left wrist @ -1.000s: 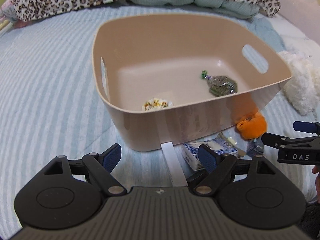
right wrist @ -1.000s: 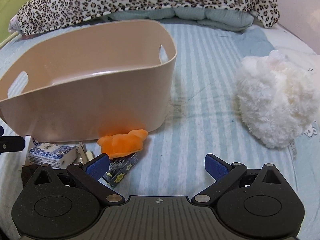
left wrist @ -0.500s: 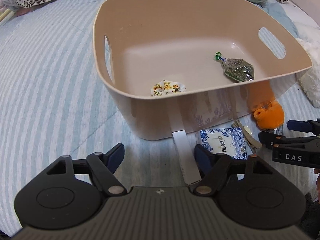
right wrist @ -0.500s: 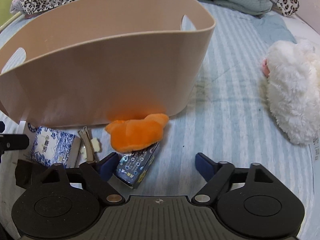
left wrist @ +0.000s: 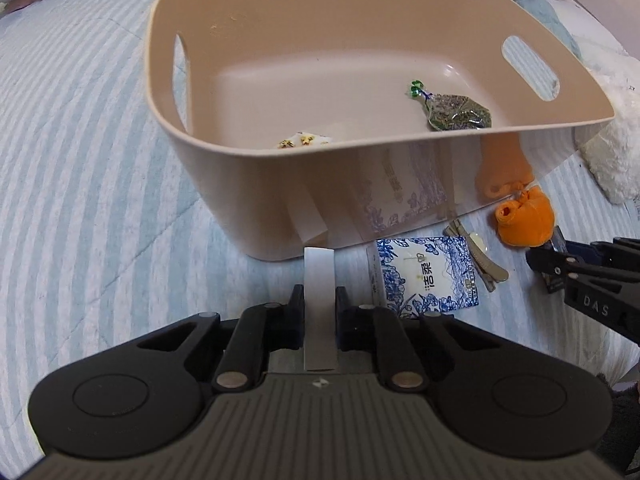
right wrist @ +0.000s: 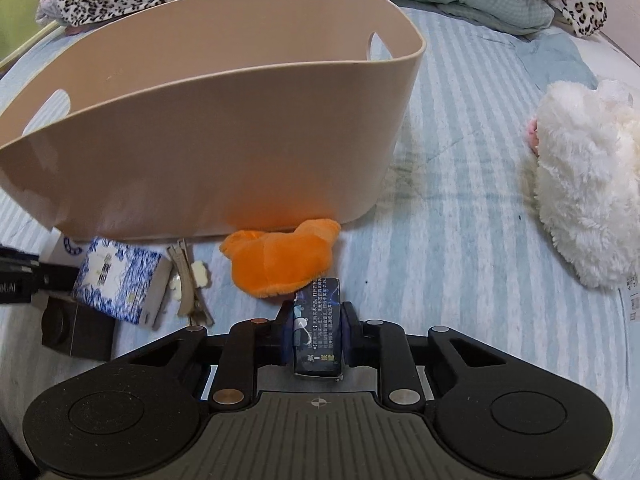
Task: Organize objects
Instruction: 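Grasp the white box with the left tool while the right tool grasps the dark blue box, then carry both boxes over the basket and release them inside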
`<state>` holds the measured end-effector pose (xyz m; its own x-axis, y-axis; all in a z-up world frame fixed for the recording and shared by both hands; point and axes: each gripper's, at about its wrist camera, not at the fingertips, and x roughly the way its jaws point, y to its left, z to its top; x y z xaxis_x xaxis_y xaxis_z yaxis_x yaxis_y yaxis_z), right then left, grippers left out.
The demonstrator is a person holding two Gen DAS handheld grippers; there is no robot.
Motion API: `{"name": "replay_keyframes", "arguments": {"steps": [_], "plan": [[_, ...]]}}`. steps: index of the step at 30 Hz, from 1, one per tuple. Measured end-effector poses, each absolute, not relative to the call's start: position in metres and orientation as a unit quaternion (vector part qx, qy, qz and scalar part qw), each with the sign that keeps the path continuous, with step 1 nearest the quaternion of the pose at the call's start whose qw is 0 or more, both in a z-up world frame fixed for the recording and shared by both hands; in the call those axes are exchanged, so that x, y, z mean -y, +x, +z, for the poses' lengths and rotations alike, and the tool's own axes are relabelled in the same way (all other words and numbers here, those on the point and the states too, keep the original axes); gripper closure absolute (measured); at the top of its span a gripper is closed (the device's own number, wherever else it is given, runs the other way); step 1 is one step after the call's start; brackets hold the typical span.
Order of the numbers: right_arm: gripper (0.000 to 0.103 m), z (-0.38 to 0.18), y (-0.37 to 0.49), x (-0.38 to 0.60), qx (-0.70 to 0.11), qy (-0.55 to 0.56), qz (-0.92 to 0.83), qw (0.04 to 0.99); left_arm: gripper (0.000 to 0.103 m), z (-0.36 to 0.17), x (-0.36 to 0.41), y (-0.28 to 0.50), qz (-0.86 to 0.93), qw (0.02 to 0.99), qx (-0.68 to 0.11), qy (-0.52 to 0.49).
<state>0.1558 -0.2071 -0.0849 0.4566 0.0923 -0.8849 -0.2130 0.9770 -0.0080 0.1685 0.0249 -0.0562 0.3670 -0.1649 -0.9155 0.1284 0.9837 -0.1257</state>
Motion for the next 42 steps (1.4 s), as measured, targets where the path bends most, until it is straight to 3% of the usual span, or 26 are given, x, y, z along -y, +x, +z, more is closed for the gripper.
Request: {"name": "replay_keyframes", "arguments": {"steps": [12, 25, 35, 42], "plan": [[0.082, -0.041, 0.134, 0.241, -0.469, -0.007, 0.082, 0.879, 0.088, -0.01, -0.03, 0.137, -0.088, 0.855, -0.51, -0.01], [0.082, 0.023, 0.112, 0.249, -0.301, 0.046, 0.068, 0.95, 0.088, 0.066, -0.032, 0.111, -0.055, 0.924, -0.377, -0.022], [0.082, 0.03, 0.14, 0.22, -0.26, 0.057, 0.075, 0.961, 0.088, 0.063, -0.018, 0.143, -0.029, 0.951, -0.305, -0.036], [0.082, 0.011, 0.169, 0.191, -0.266, 0.053, 0.083, 0.959, 0.088, 0.026, -0.008, 0.171, -0.019, 0.954, -0.298, -0.03]]}}
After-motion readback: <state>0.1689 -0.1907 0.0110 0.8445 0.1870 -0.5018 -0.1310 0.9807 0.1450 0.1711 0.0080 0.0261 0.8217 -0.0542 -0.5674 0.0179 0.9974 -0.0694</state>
